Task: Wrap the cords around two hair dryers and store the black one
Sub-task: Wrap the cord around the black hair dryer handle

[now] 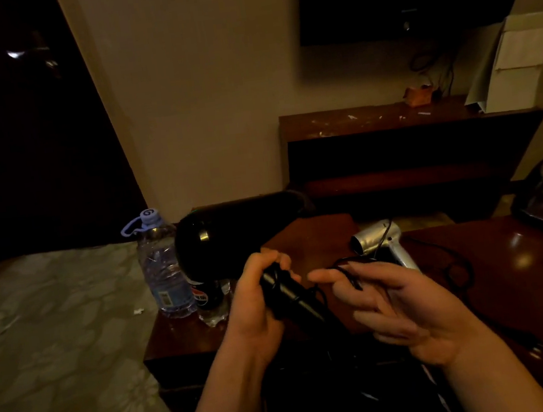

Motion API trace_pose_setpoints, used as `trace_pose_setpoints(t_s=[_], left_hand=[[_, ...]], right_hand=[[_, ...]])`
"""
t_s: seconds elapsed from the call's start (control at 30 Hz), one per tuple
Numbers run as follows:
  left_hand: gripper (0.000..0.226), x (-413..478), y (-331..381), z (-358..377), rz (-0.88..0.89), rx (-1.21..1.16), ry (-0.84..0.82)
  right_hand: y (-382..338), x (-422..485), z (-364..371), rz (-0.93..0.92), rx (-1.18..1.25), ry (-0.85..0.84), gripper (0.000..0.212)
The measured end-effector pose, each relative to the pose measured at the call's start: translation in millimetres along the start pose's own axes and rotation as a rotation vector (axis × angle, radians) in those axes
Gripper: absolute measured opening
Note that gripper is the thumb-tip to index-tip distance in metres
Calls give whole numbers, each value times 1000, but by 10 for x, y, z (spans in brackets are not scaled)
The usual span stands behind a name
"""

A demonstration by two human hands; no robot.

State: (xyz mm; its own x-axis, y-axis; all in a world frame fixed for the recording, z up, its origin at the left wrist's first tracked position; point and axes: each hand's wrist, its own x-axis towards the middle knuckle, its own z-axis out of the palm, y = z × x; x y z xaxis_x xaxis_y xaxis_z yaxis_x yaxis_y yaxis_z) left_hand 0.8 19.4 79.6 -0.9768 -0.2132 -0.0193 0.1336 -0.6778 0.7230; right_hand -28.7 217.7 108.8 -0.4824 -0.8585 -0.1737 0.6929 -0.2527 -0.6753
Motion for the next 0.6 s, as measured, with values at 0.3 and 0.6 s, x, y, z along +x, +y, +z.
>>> trace_pose_setpoints(t_s=[0.3,0.6], left_hand=[[20,24,-59,109,258,-45,161],[22,-108,-93,110,168,-331,42]], right_hand=[[565,175,517,-133,-427,198,44],[616,254,279,122,-421,4,50]])
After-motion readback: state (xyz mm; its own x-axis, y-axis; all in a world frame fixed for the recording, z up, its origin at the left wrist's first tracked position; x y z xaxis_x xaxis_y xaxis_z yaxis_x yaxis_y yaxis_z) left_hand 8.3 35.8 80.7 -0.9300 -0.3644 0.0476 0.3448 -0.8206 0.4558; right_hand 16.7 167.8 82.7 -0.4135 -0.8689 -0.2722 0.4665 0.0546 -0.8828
